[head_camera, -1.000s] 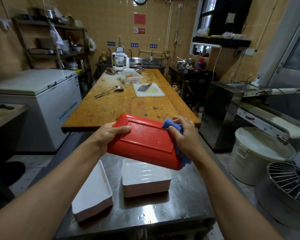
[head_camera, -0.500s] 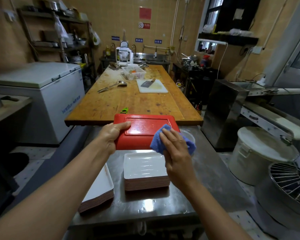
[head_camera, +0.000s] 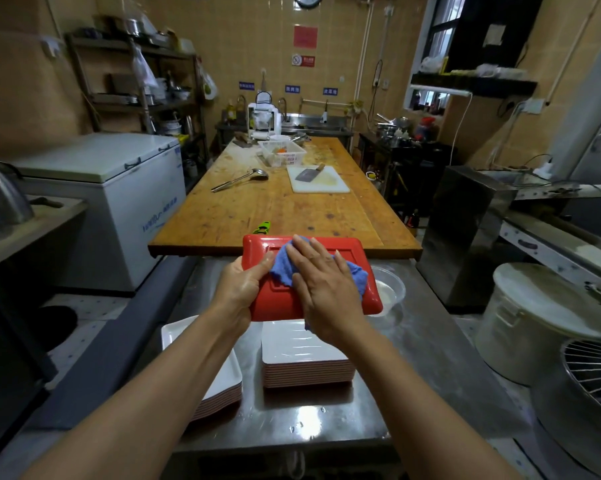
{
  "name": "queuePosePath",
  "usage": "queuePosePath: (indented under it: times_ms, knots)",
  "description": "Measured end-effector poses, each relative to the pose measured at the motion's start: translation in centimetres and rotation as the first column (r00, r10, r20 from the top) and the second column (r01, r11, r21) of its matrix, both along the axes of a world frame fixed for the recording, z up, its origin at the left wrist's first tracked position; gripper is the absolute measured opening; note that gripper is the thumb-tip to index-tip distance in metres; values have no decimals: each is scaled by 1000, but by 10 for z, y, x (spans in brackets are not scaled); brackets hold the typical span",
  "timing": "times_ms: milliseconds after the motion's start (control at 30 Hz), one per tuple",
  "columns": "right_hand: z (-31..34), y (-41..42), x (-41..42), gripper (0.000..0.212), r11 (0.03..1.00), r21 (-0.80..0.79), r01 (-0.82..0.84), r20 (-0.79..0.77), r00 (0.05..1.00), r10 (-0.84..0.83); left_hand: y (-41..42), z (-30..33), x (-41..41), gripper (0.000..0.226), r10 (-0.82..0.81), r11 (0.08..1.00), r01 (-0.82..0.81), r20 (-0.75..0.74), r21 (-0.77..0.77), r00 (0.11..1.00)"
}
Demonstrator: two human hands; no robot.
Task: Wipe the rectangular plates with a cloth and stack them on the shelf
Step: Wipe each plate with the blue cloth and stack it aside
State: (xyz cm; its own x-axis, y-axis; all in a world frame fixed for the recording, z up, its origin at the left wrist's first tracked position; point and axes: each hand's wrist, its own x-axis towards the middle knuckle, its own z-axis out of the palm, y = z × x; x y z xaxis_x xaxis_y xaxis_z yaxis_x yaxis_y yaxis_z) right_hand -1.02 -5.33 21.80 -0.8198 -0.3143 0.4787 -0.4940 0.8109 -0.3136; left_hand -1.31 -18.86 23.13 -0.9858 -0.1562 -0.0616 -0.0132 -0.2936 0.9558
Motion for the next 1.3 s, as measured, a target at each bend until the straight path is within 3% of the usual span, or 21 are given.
queuePosePath:
  times_ms: [133,233,333,500,700,800,900,1133,1200,1233,1300]
  knots:
    - [9,-10,-2,56,997,66,-33,10,999,32,-4,3,1,23,9,1000,-10,-36,-26,999]
    - [8,1,-9,58,995,75,68,24,997,-70,-8,1,2,23,15,1000,-14,-32,26,999]
    - [2,26,-25,52,982,-18,188,130,974,-184,-11,-2,3,18,6,999,-6,1,54,1000]
    - [-11,39,-31,47,950,-240,200,225,963,-146,-13,-9,3,12,33,992,-39,52,123,998]
    - [-34,30,-2,48,899,-364,243,192,964,-182,-20,-19,4,8,72,986,-84,86,146,994]
    - [-43,24,-3,34,842,-438,315,222,945,-238,-29,-21,6,4,106,977,-125,114,175,988]
    - [-45,15,-6,19,734,-564,379,353,914,-201,-42,-22,8,6,134,971,-155,123,182,983]
    - [-64,-2,-4,17,727,-533,432,550,830,-91,-88,-25,17,18,219,965,-230,92,129,971]
    - [-69,-8,-6,13,690,-552,468,596,800,-65,-99,-22,19,15,275,961,-273,-45,39,960]
    - [-70,-12,-8,15,665,-570,483,614,788,-47,-105,-21,21,15,304,944,-319,-143,-89,942]
    - [-70,-18,-12,20,636,-591,497,633,774,-16,-117,-20,27,13,280,773,-426,-351,-470,894]
